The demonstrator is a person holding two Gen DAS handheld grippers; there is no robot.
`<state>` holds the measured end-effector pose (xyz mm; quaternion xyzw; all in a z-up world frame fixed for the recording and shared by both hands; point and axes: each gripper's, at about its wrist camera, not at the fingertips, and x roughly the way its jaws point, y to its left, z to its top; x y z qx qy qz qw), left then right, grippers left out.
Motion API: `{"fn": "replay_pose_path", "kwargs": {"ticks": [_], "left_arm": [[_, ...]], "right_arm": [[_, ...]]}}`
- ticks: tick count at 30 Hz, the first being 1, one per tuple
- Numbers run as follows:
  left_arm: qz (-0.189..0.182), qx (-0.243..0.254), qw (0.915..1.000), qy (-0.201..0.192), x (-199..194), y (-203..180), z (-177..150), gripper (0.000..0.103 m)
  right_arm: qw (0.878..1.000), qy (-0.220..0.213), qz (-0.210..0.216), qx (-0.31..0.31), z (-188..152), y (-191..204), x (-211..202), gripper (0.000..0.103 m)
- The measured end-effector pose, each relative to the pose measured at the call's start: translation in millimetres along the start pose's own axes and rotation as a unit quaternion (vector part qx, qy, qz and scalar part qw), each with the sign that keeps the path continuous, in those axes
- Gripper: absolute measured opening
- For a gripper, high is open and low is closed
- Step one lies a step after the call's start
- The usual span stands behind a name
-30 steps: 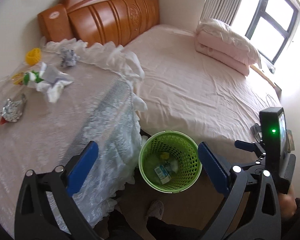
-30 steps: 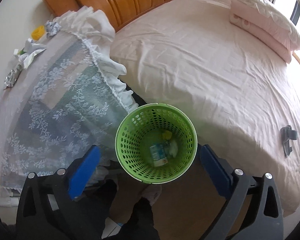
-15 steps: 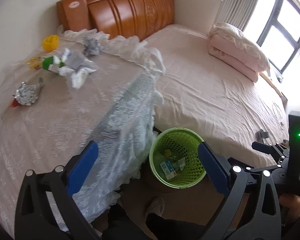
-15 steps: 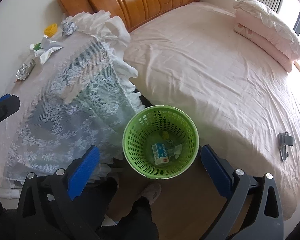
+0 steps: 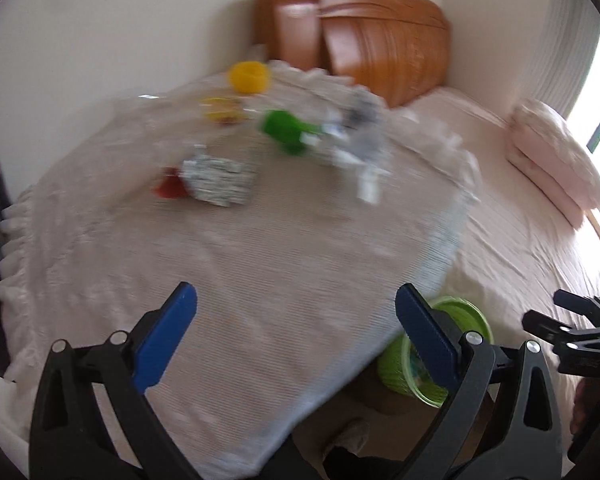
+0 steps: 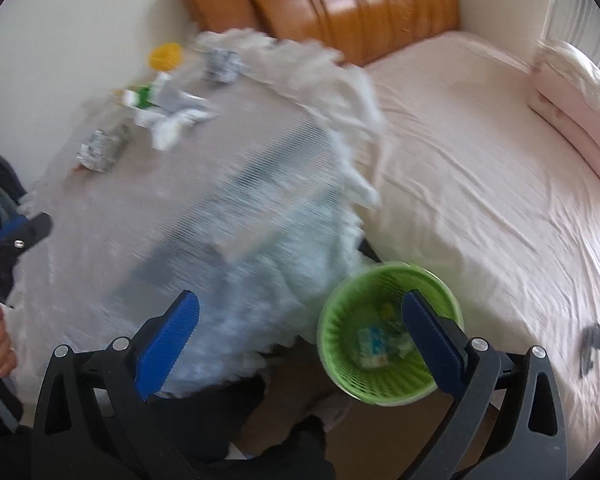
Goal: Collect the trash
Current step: 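Grasp the silver blister pack with the right gripper while the left gripper grasps the red wrapper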
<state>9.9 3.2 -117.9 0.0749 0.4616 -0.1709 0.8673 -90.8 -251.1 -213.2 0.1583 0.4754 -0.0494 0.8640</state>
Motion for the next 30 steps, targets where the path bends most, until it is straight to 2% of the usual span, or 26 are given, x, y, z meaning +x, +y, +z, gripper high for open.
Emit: {"fn": "replay_pose_path", "kwargs": {"ticks": [7, 11, 14, 19, 24, 26, 28, 30], "left_arm": [[0.040, -0.028, 0.9987, -0.016, 5, 84, 15, 0.095], [0.052, -0.043, 0.9976, -0.016, 10, 129, 18, 0.095], [0.050, -0.056, 0.9971, -0.012, 16, 153, 19, 0.095], [0.033, -0.079, 0.9963, 0.000, 25, 180, 21, 0.095], [0.013, -0.078, 0.9968, 0.007, 34, 193, 26, 0.095], [0.009, -0.070, 0.9975, 0.007, 38, 194, 29, 0.095], [0.005, -0.066, 0.9978, 0.005, 40, 193, 32, 0.095], [-0.002, -0.063, 0.9980, 0.003, 41, 192, 36, 0.095]], "right_arm": [[0.995, -0.011, 0.070, -0.064, 51, 108, 16, 0.101], [0.992, -0.007, 0.106, -0.066, 84, 168, 44, 0.100], [0.995, 0.004, 0.095, -0.023, 117, 204, 82, 0.100], [0.995, 0.018, 0.077, 0.068, 149, 232, 130, 0.100], [0.997, 0.014, 0.024, 0.068, 161, 258, 158, 0.099], [0.998, 0.023, 0.000, 0.062, 162, 262, 169, 0.089], [0.997, 0.035, -0.003, 0.067, 160, 258, 175, 0.078], [0.997, 0.031, -0.002, 0.068, 159, 254, 176, 0.075]]}}
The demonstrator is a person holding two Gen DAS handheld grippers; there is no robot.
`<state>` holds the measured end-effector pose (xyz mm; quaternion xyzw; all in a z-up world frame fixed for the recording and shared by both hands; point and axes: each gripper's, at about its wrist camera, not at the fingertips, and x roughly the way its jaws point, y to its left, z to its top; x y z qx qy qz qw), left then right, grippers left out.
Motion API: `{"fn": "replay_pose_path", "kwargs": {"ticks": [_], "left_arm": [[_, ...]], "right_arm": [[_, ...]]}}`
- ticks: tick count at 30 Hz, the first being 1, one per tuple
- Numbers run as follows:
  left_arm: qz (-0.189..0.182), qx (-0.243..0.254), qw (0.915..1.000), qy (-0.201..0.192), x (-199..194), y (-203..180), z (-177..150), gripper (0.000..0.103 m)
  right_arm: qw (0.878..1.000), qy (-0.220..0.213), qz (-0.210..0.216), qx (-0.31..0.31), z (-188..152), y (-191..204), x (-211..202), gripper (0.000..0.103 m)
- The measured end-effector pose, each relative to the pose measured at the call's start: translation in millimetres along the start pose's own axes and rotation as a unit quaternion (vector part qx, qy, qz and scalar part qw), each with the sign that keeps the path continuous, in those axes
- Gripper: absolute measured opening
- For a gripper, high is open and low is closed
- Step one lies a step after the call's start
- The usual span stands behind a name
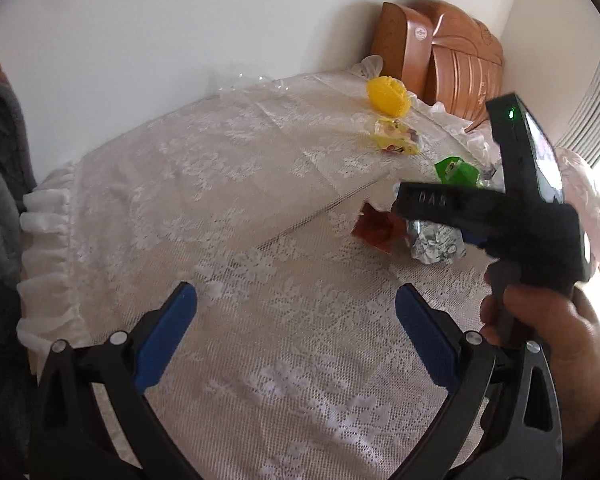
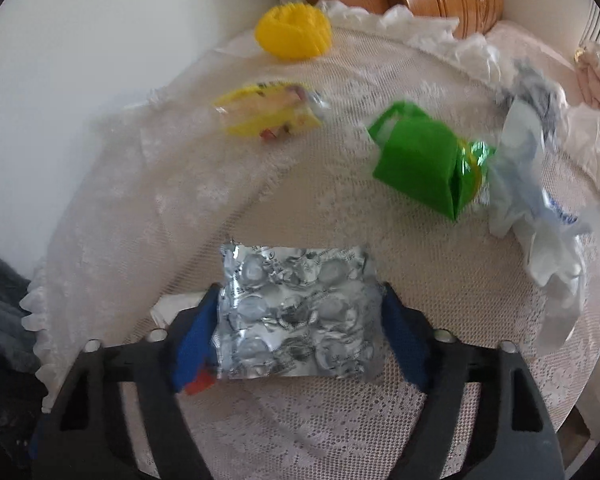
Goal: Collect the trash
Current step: 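Grasp the silver blister pack with the right gripper while the left gripper grasps the red wrapper, then drop the blister pack and red wrapper into the green wastebasket, opening both grippers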
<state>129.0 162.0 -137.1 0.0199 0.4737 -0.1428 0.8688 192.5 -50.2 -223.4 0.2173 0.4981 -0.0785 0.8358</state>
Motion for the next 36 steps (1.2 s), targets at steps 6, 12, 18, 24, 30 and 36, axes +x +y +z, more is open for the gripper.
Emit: {"fn": "replay_pose_path", "kwargs": {"ticks": [6, 12, 18, 24, 30, 36], "left_arm": [[-0.021, 0.003, 0.9997, 0.012, 15, -4, 4, 0.095], [-0.038, 0.008, 0.9990, 0.022, 37, -14, 11, 0.095], [-0.061, -0.036, 0.9969, 0.033, 68, -30, 33, 0.095], [-0.049, -0.050, 0.9971, 0.029, 91, -57, 47, 0.090], [-0.005, -0.016, 0.9986, 0.051, 114, -75, 51, 0.060], [0.023, -0.008, 0.9978, 0.062, 119, -79, 51, 0.038]], "right_arm": [[0.999, -0.002, 0.030, 0.012, 1, -11, -9, 0.071], [0.997, -0.035, 0.061, -0.012, -1, -22, -53, 0.071], [0.994, -0.087, 0.001, -0.059, -13, -47, -109, 0.071], [0.994, -0.092, -0.038, -0.034, -28, -91, -128, 0.072], [0.995, -0.087, -0.047, -0.007, -45, -122, -132, 0.071], [0.994, -0.094, -0.049, 0.018, -56, -151, -145, 0.071]]}}
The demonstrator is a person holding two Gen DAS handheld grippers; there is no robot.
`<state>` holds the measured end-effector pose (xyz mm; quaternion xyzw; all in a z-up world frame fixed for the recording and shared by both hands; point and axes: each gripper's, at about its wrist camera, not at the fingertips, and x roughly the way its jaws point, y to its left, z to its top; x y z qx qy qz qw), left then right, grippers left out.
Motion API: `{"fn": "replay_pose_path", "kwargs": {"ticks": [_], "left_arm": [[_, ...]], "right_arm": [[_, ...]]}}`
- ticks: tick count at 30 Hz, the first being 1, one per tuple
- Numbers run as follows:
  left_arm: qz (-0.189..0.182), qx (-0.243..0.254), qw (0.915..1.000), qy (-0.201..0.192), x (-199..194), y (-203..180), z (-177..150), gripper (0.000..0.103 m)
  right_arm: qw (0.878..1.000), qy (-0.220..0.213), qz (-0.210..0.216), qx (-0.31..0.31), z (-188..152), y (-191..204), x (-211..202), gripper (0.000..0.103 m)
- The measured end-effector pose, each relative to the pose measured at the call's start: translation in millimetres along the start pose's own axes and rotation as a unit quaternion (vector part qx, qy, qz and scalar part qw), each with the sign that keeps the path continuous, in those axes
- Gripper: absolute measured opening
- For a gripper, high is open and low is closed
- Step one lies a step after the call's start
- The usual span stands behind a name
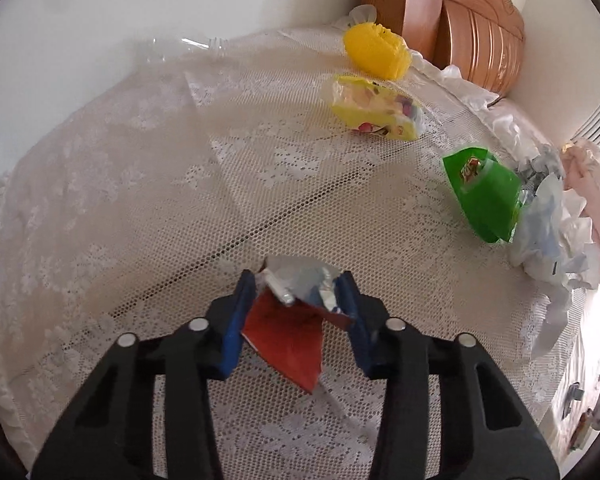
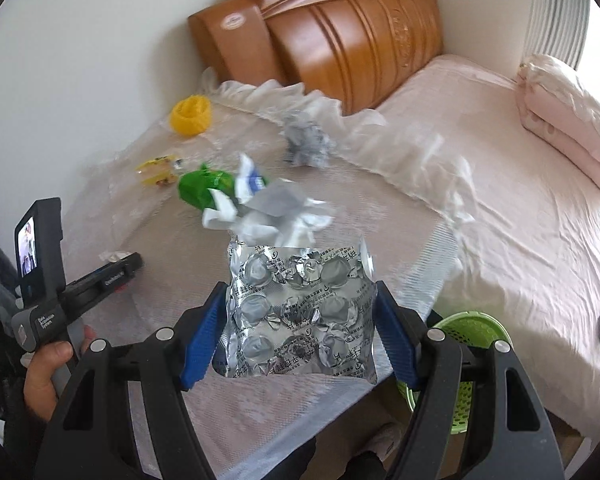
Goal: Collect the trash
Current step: 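Drop the blister pack and red wrapper into the green wastebasket, opening both grippers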
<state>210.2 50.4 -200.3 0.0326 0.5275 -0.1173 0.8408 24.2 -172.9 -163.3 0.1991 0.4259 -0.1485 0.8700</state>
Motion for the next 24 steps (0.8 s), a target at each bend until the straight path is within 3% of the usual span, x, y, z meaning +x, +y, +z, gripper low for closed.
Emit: {"fn": "replay_pose_path", "kwargs": {"ticks": [4, 12, 18, 24], "left_arm": [[0.005, 0.006, 0.9999, -0.010, -8, -3, 0, 0.034], [-0.012, 0.054, 0.9977, -0.039, -66, -39, -21, 0.034], [-0.077, 0.102, 0.9911, -0.036, -110, -106, -61, 0.034], [-0.145, 0.180, 0.9726, -0.024, -137, -201, -111, 0.034]], "right_arm": [[1.000, -0.008, 0.001, 0.011, -5, -22, -10, 0.071], [0.999, -0.026, -0.002, 0.021, -30, -77, -40, 0.071], [0.998, -0.024, -0.032, 0.051, -69, -144, -62, 0.071], [0.992, -0.015, -0.062, 0.106, -108, -220, -79, 0.071]]}}
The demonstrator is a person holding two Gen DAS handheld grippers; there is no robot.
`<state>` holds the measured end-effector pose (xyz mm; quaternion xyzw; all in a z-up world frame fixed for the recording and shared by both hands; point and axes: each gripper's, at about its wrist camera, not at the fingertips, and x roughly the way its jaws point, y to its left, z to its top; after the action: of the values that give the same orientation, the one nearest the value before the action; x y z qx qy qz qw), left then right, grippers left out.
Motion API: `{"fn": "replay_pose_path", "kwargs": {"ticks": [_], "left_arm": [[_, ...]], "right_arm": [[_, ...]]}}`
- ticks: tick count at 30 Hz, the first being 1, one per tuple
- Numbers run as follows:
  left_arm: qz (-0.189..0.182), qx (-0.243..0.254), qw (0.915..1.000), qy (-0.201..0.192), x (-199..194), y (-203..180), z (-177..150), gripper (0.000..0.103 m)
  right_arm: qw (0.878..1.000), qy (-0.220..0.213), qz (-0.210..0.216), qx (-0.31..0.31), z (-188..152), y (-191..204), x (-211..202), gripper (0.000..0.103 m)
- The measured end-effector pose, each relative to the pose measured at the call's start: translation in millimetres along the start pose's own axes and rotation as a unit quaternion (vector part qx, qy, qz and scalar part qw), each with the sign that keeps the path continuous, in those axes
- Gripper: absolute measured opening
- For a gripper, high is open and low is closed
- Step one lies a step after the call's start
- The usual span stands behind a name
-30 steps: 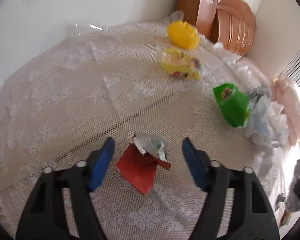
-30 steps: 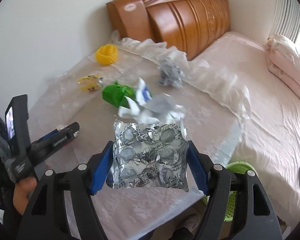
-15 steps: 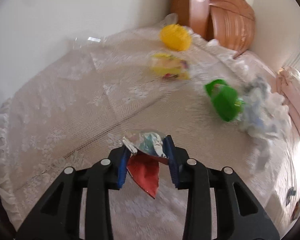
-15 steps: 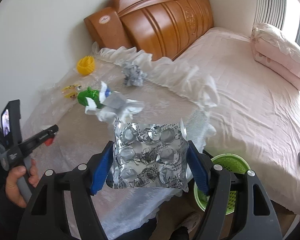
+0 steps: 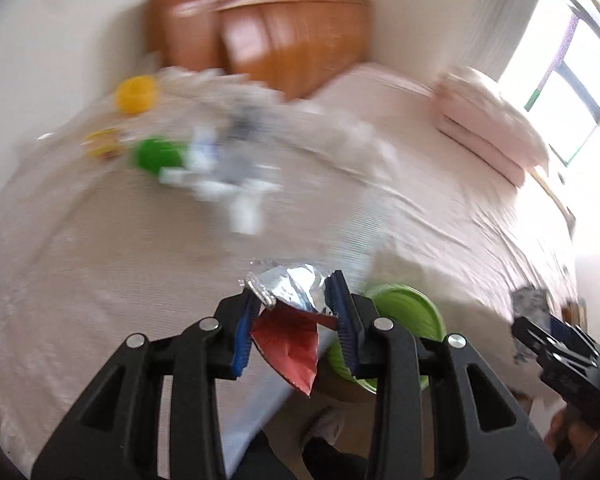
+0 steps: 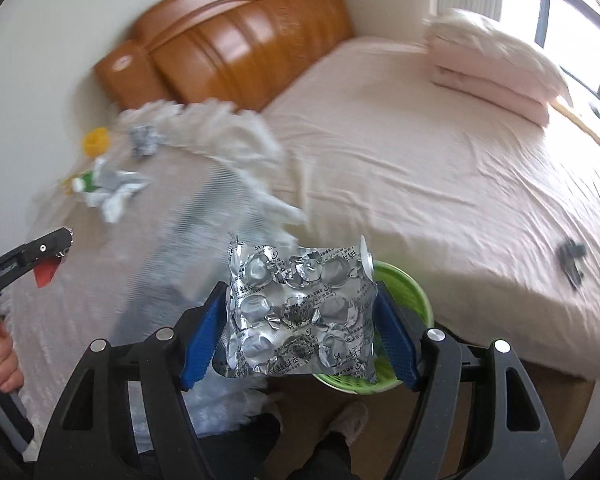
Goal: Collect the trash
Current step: 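Drop the blister pack and red wrapper into the green wastebasket, opening both grippers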
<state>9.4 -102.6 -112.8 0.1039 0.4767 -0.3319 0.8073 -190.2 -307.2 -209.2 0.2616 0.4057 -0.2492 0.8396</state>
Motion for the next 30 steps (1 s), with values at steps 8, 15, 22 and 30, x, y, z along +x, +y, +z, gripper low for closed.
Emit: {"fn": "replay_pose_path", "kwargs": {"ticks": [8, 15, 22, 30], "left_arm": [[-0.070, 0.093, 0.9926, 0.032, 34, -132, -22, 0.034], [-0.099, 0.137, 0.9815, 0.091, 93, -203, -42, 0.035], [-0.099, 0.156, 0.9716, 0.147, 137, -236, -67, 0.055], [-0.113, 0.169, 0.9731, 0.109, 112, -255, -63, 0.094]], "right_arm": [[0.999, -0.011, -0.028, 0.033, -10, -82, -23, 0.071], [0.998, -0.015, -0.044, 0.050, -21, -135, -35, 0.072], [0.997, -0.012, -0.047, 0.063, -29, -164, -38, 0.071], [0.997, -0.015, -0.040, 0.066, -29, -172, -38, 0.071]]}}
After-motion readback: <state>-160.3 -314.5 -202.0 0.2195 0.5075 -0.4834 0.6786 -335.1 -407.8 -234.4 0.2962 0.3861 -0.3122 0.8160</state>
